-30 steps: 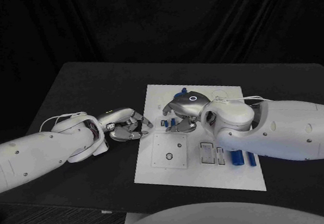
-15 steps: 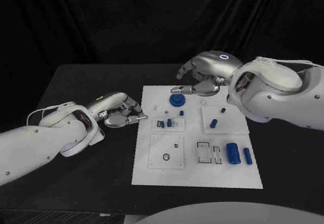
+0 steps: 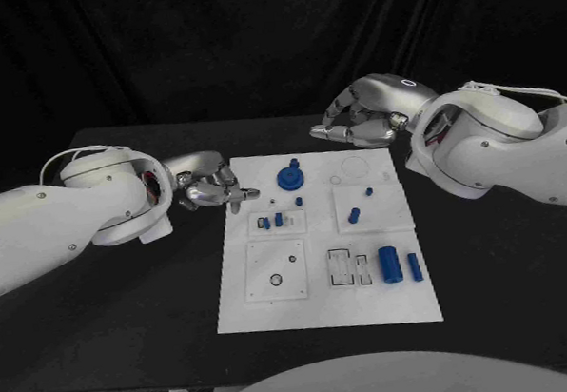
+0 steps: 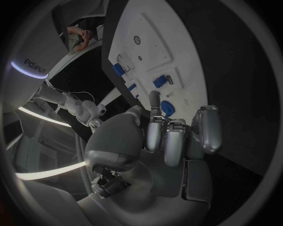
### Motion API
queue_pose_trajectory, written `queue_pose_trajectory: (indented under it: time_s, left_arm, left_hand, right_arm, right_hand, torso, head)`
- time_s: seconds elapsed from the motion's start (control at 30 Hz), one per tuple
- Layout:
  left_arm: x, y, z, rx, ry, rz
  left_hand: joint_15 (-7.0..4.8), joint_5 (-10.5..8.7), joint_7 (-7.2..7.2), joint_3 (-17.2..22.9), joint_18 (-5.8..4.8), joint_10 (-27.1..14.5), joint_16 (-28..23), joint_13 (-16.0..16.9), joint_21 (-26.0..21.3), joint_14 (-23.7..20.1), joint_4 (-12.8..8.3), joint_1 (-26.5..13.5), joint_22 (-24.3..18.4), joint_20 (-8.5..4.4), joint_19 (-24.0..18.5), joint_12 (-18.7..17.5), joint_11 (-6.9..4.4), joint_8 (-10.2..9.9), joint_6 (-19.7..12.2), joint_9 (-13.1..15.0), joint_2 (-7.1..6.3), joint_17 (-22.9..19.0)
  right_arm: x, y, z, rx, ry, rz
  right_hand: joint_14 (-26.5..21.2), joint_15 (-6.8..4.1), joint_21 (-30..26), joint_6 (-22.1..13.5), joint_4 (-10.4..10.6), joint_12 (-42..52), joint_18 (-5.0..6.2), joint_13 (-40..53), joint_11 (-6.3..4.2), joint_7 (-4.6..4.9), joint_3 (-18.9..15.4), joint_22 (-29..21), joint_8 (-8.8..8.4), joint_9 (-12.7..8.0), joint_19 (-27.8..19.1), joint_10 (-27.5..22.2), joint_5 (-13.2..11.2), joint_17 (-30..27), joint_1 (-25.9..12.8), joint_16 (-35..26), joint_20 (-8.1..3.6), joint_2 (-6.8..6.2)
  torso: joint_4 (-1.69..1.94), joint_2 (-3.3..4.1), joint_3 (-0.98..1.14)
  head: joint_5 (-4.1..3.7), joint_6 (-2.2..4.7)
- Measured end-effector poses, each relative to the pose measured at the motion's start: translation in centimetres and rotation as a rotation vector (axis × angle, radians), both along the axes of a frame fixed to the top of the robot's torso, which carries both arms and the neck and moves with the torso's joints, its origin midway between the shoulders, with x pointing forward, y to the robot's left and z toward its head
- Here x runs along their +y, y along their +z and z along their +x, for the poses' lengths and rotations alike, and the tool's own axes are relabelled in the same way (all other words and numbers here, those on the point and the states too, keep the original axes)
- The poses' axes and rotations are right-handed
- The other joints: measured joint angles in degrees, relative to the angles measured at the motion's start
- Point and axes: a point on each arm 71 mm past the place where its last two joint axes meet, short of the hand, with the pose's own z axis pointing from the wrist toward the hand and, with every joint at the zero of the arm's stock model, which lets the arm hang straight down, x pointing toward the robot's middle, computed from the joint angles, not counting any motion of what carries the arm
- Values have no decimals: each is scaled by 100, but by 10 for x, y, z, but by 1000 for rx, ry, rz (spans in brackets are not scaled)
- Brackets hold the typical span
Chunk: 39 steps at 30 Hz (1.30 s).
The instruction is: Assemble the parts on the task board
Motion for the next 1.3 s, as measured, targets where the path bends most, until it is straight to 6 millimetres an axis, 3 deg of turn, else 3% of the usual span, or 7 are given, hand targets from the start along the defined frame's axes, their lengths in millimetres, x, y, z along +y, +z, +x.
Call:
queue_pose_trajectory:
  time_s: [0.13,0.27,0.4,0.6,0.73,0.93,1.3]
  left_arm:
    - [-4,-6,3,117,25,64]
    - [-8,-9,5,185,36,102]
    - [-9,-11,6,216,49,120]
    - [-14,-12,9,225,61,136]
    - [-19,-12,11,219,65,140]
    - [-27,-13,14,210,71,140]
    - [-24,-21,16,192,87,167]
  left_hand:
    - [1,87,0,0,-3,47,0,0,-55,1,0,-38,0,10,-8,70,17,-55,0,97,89,0]
    - [1,88,0,51,-3,119,0,0,-41,1,-51,22,0,10,-3,148,-11,-82,0,171,149,0]
    - [1,111,0,133,-3,179,0,0,27,2,-82,65,-1,-29,77,223,-30,-108,-1,258,193,0]
    - [-19,87,64,185,-4,179,0,0,26,22,-38,66,-1,-29,77,223,-30,-358,-89,290,193,0]
    - [-19,87,104,245,-4,147,0,0,-8,22,-72,69,-1,-9,98,223,1,-576,-147,263,190,0]
    - [-18,138,104,424,-5,169,0,0,-23,22,-200,272,-1,12,119,223,22,-779,-147,242,117,0]
    - [-18,133,91,550,-6,168,0,0,-46,22,-306,347,-2,12,118,223,22,-840,-69,338,61,0]
  right_arm:
    - [-3,0,-1,7,-8,6]
    - [-11,0,-1,12,-27,7]
    - [-18,0,-1,15,-46,7]
    - [-24,0,-1,22,-57,5]
    - [-25,-2,-2,28,-60,2]
    - [-30,-5,-3,39,-68,-3]
    - [-30,-9,-5,55,-65,-8]
  right_hand:
    - [0,0,0,0,0,0,0,0,0,0,0,0,0,-1,0,0,27,0,4,0,0,4]
    - [0,0,0,13,0,0,0,0,0,-13,0,0,29,7,0,0,27,0,27,0,0,22]
    - [0,0,0,21,-17,0,0,0,0,-21,-16,3,29,7,0,0,27,0,59,0,0,9]
    - [0,0,-22,21,-17,0,0,0,-1,-21,-16,4,29,7,0,0,50,0,60,0,0,9]
    - [0,0,-22,21,-17,0,0,0,-1,-21,-16,4,29,9,0,0,67,0,99,0,0,49]
    - [0,0,-22,21,-17,0,0,0,-1,-21,-16,4,29,13,0,-1,74,0,98,0,0,48]
    - [0,0,-21,91,-17,0,0,0,-2,-52,-16,3,79,25,0,-1,116,0,121,0,0,70]
  torso:
    - [-40,-36,58]
    - [-81,-69,135]
    - [-142,-90,231]
    - [-215,-90,374]
    - [-248,-78,439]
    - [-269,-67,491]
    - [-220,-90,487]
  head:
    - [-55,0]
    - [-157,0]
    - [-227,0]
    - [-182,0]
    - [-185,0]
    - [-216,0]
    - [-204,0]
